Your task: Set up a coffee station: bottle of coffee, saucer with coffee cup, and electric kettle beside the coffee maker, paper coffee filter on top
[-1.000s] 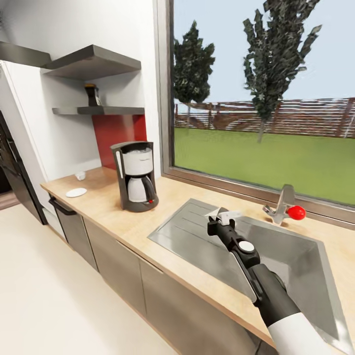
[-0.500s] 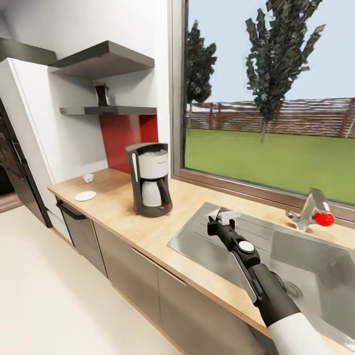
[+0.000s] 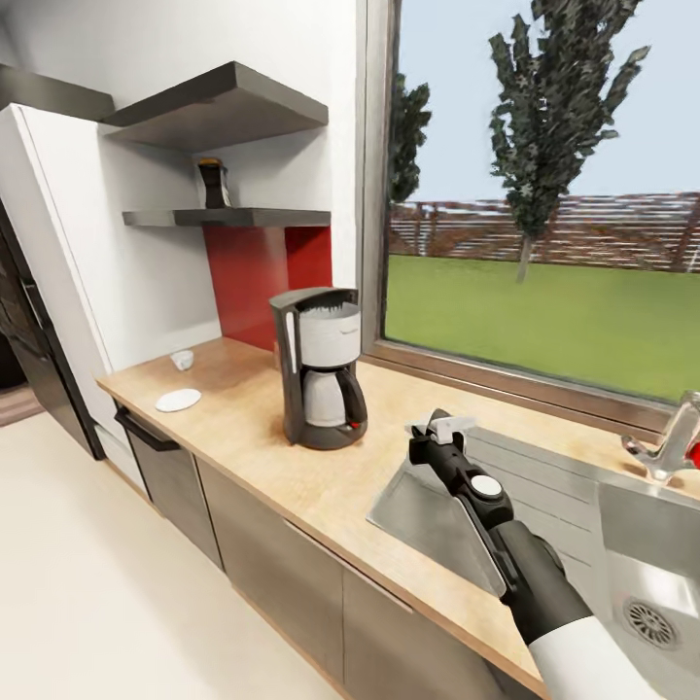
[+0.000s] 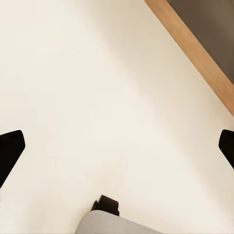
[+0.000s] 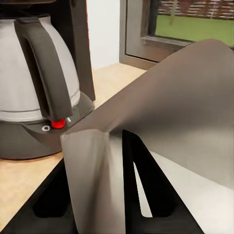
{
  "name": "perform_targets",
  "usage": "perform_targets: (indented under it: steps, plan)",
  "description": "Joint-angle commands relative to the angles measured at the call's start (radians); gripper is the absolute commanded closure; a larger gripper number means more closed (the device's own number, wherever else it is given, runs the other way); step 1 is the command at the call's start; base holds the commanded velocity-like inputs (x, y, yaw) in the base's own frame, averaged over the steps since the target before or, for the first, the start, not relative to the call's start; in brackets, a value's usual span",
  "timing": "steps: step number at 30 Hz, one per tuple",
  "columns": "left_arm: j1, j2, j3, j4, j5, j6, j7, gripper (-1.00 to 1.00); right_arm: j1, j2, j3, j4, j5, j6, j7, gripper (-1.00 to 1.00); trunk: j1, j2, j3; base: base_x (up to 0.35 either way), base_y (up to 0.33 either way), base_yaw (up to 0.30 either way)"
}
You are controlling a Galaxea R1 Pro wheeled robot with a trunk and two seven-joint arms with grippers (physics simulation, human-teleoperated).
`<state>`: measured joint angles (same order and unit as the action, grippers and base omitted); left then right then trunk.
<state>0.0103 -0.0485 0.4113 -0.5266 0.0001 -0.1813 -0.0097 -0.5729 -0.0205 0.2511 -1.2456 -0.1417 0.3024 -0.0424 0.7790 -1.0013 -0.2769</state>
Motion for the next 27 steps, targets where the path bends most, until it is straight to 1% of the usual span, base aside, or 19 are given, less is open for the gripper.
perform_targets:
  steps: [1,8,13,18,27]
  plan:
    - [0.000,-0.001,0.003,-0.001,0.000,-0.001,-0.001,-1.00,-0.001,-0.001,0.002,-0.001,-0.012,0.004,-0.004,1.00,0.001,-0.001,-0.001,0.280,0.223,0.000]
    - [0.000,-0.001,0.003,-0.001,0.000,-0.001,-0.001,-1.00,-0.001,-0.001,0.002,-0.002,-0.011,0.003,-0.004,1.00,0.001,-0.001,-0.001,0.294,0.193,-0.007]
    - [0.000,-0.001,0.003,0.000,0.000,-0.001,-0.001,-1.00,-0.001,-0.001,0.002,-0.003,-0.012,0.004,-0.004,1.00,0.001,-0.001,-0.001,0.248,0.111,-0.196]
    - [0.000,-0.002,0.003,0.001,0.000,-0.001,-0.001,-1.00,-0.001,-0.001,0.002,-0.003,-0.012,0.004,-0.004,1.00,0.001,-0.001,0.000,0.071,0.026,-0.151]
    - [0.000,-0.002,0.003,0.002,0.000,-0.001,-0.001,-1.00,-0.001,-0.001,0.004,-0.004,-0.012,0.007,-0.004,1.00,0.001,-0.001,0.000,0.006,0.002,-0.013]
